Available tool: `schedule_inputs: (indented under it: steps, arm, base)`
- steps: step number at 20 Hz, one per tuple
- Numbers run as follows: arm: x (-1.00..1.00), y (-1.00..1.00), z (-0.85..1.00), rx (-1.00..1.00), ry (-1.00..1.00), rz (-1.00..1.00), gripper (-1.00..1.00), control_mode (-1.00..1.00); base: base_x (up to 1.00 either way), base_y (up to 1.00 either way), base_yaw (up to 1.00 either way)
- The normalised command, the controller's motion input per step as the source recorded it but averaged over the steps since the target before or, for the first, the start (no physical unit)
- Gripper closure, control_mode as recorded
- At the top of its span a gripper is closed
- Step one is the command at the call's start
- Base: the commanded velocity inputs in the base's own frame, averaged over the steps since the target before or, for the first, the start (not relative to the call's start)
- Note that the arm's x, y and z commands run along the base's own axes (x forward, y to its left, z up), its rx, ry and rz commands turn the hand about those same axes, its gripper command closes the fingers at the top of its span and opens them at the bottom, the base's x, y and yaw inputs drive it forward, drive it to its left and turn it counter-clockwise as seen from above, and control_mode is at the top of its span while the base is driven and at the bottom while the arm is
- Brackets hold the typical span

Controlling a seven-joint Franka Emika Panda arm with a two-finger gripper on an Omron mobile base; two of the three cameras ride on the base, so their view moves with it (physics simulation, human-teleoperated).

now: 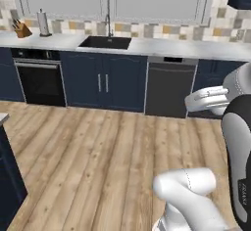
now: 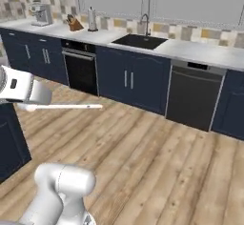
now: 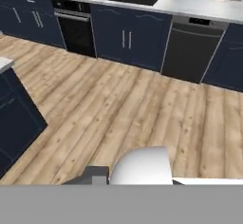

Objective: Open the cabinet and move the ladle to the pot. Then close the cabinet.

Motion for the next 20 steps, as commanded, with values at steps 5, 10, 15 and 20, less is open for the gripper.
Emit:
schedule_inputs:
  steps: [5, 10, 15, 20]
  arm:
    - [0.00, 0.00, 0.00, 0.00, 0.00, 0.00, 1.00, 1.00]
    - [0.00, 0.00, 0.00, 0.00, 0.00, 0.00, 1.00, 1.00]
    - [0.00, 0.00, 0.00, 0.00, 0.00, 0.00, 1.00, 1.00]
    - [0.00, 0.00, 0.00, 0.00, 0.00, 0.00, 1.00, 1.00]
  base:
    - [0.00, 0.09, 0.80]
    - [0.07, 0.09, 0.79]
    - [0.28, 0.04, 0.76]
    - [0.72, 0.00, 0.67]
